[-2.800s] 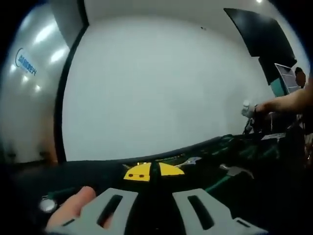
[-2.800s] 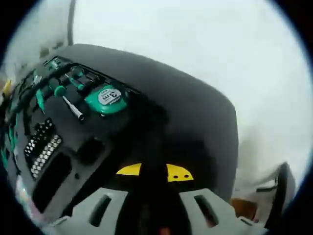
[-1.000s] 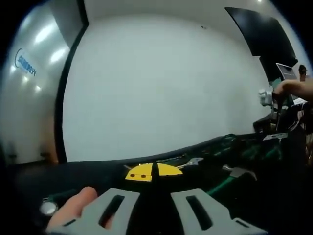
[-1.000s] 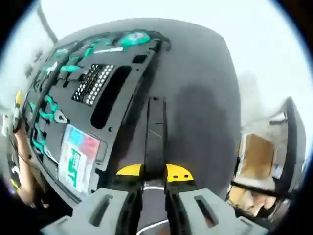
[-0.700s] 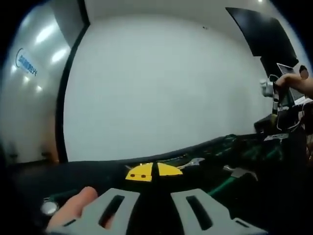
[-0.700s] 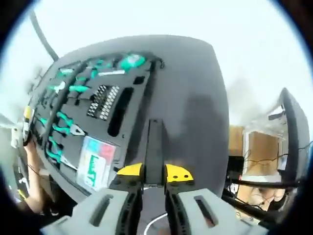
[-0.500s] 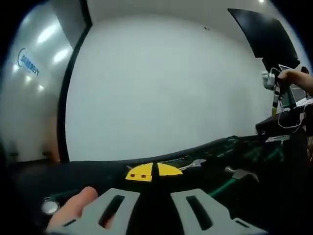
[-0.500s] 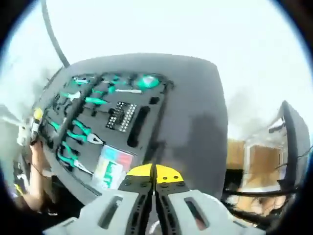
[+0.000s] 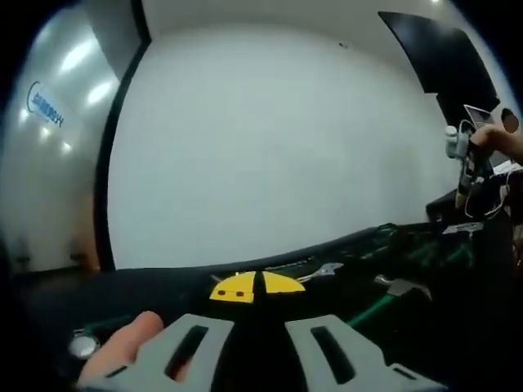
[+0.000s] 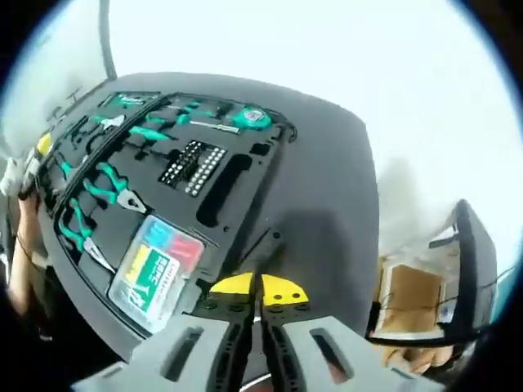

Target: Pick up the tools and put them into their designated positions in the toolbox.

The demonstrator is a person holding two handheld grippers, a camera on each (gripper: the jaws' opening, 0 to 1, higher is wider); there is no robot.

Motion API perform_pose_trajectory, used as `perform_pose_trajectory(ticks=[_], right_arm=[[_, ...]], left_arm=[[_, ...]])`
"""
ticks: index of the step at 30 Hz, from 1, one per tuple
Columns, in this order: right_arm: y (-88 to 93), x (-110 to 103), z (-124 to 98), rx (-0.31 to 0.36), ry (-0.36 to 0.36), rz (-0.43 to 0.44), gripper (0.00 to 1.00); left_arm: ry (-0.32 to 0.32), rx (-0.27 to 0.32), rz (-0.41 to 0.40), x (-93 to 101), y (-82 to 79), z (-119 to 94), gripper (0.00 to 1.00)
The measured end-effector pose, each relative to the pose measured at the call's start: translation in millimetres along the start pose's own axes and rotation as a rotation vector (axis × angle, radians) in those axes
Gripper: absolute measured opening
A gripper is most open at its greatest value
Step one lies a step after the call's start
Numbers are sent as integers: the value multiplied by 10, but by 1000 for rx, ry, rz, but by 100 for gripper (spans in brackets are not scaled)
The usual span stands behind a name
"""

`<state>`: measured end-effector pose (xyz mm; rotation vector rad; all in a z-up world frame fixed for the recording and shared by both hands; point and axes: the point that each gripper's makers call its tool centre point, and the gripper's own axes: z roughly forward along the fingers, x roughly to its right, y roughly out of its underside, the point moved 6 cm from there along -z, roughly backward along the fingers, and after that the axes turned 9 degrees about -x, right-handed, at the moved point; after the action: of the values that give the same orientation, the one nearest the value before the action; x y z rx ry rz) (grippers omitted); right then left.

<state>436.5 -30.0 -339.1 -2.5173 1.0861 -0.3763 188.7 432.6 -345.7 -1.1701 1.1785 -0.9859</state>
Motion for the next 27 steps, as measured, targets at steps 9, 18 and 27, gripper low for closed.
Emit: perform_pose_trajectory(ticks=[9, 18, 27], right_arm=[[5, 99, 229, 23, -54, 248, 17], [-49, 86, 540, -92, -47, 315, 20], [-194, 410, 130, 66, -114, 431, 0]], left_arm=[[2, -9, 12, 15, 9, 9, 3], [6, -10, 11, 58, 5, 8, 3], [8, -8, 3, 48, -2, -2, 3]])
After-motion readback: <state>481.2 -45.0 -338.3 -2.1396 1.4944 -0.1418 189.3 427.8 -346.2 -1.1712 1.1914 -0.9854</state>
